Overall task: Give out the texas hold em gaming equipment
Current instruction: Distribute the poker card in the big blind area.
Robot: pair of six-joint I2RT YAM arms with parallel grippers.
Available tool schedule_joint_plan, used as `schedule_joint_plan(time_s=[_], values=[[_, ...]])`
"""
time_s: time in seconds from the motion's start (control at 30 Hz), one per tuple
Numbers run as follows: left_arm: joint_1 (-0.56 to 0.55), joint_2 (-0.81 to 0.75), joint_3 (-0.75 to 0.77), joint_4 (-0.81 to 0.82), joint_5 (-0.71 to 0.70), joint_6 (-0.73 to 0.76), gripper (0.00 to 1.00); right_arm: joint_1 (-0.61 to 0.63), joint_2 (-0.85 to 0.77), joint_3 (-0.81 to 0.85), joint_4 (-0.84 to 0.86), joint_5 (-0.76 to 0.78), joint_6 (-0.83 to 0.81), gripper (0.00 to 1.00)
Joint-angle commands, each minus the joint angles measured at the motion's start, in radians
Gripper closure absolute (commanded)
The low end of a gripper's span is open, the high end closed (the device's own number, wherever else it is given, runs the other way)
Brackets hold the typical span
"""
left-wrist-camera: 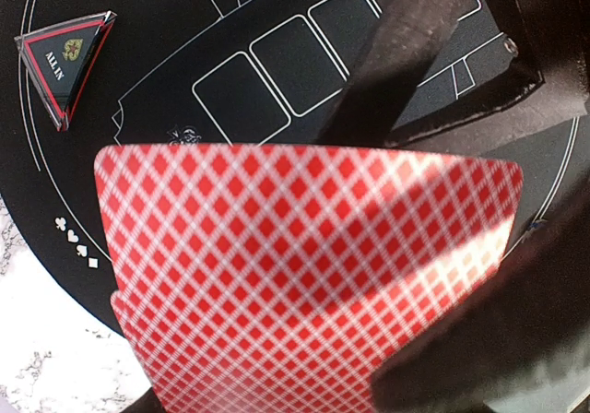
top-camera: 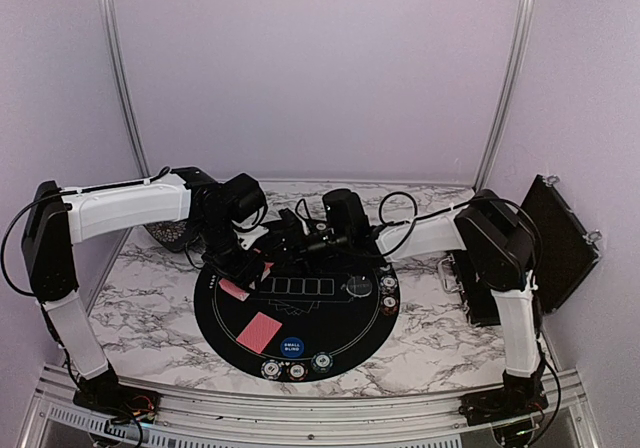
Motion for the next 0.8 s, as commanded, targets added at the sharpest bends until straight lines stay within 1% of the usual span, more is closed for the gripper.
schedule_joint_plan(time_s=[0.0,0.37,0.77], values=[[-0.006,-0.017,0.008,-0.027,-0.002,0.003,0.43,-0.013,-0.054,-0.029,0.017,0.019,0.000,0.55],[-0.006,-0.014,0.011,-0.029,-0.003,0.002,0.43,-0.024,-0.082,-0.069,0.040,0.022,0.013,0.58],[-0.006,-0.006,0.018,-0.031,-0.003,0.003,0.43,-0.024,-0.093,-0.080,0.042,0.019,0.016,0.68]])
